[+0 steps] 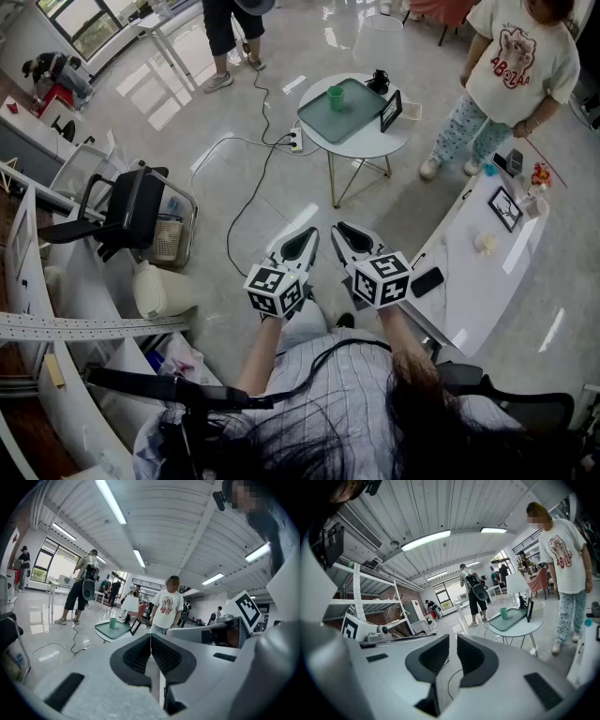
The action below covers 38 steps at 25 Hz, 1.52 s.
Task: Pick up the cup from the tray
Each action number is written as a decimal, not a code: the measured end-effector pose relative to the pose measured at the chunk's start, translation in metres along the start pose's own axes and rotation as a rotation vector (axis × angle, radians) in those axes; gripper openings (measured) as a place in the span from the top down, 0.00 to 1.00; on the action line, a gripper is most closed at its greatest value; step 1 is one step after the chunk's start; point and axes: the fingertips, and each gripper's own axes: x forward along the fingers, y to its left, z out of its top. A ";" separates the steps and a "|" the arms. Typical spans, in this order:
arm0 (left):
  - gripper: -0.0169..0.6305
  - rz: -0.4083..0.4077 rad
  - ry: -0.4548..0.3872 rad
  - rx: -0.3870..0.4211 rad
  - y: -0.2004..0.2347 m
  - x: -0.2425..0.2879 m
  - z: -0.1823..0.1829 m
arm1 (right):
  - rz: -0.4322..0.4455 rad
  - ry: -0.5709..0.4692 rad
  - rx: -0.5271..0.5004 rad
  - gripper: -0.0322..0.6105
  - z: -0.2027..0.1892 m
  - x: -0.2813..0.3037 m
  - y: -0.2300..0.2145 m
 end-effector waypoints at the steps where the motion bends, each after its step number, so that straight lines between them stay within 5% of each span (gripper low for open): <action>1: 0.95 0.001 0.002 0.000 0.000 -0.003 -0.001 | 0.002 0.002 -0.001 0.84 -0.002 0.000 0.003; 27: 0.95 -0.031 0.033 -0.023 -0.012 -0.003 -0.018 | -0.036 0.006 0.023 0.84 -0.018 -0.013 -0.008; 38: 0.95 -0.051 0.052 -0.030 0.042 0.051 0.000 | -0.055 0.027 0.040 0.84 0.003 0.046 -0.044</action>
